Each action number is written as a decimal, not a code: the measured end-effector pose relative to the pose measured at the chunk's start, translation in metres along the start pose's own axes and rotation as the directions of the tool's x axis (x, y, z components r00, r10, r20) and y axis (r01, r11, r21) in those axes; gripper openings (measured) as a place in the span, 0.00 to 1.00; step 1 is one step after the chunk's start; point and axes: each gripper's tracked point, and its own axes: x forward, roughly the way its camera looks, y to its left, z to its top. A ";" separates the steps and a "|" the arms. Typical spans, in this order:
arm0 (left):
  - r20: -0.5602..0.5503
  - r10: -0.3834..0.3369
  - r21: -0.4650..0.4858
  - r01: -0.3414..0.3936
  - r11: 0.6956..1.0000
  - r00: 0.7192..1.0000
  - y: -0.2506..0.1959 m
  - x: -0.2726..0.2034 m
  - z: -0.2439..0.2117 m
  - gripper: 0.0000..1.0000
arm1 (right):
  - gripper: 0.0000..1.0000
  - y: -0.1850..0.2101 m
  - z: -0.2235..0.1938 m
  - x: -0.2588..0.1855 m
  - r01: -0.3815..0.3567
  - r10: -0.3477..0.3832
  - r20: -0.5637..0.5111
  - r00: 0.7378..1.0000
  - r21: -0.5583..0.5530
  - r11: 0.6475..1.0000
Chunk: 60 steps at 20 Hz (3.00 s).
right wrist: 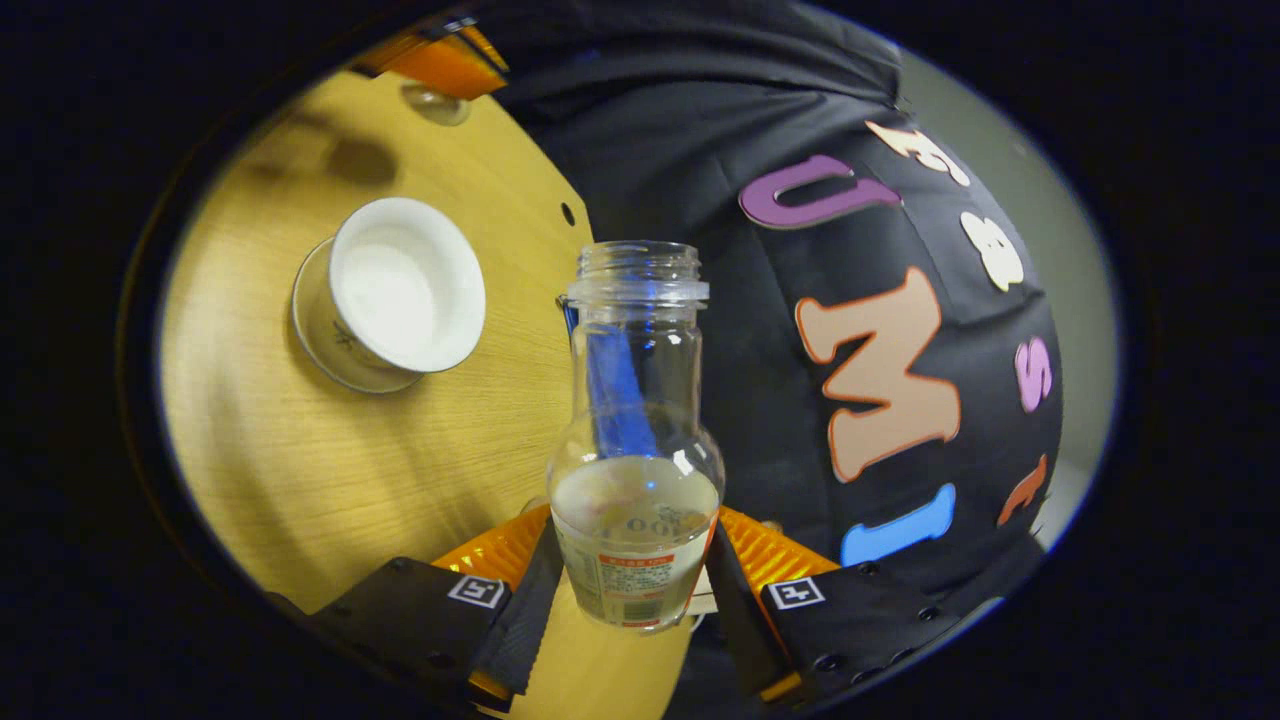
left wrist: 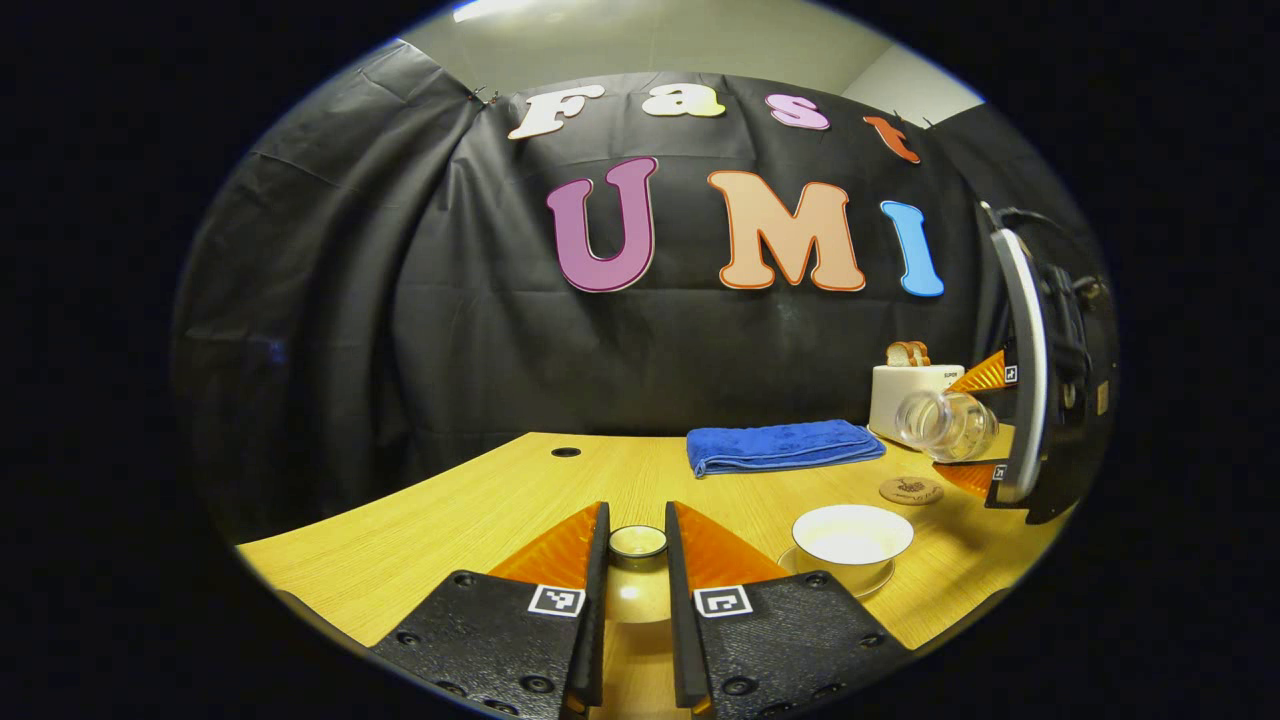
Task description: Open the teacup lid with one hand, grasp the water bottle and pour water into the teacup with the other hand; after pouring, place the water bottle on the coaster and then close the teacup lid.
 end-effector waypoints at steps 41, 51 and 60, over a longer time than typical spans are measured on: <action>0.000 -0.001 -0.001 0.001 1.000 1.000 0.001 -0.001 -0.001 0.25 | 0.87 -0.009 -0.069 0.083 0.003 0.079 -0.045 0.996 0.886 0.464; -0.002 -0.006 -0.001 0.006 1.000 1.000 0.000 0.000 0.000 0.25 | 0.96 0.007 -0.073 0.050 -0.037 0.097 -0.006 0.995 0.900 0.434; -0.005 -0.020 0.000 0.020 1.000 1.000 -0.003 0.001 0.000 0.25 | 0.92 0.006 -0.080 0.006 -0.078 0.053 0.061 0.997 0.901 0.426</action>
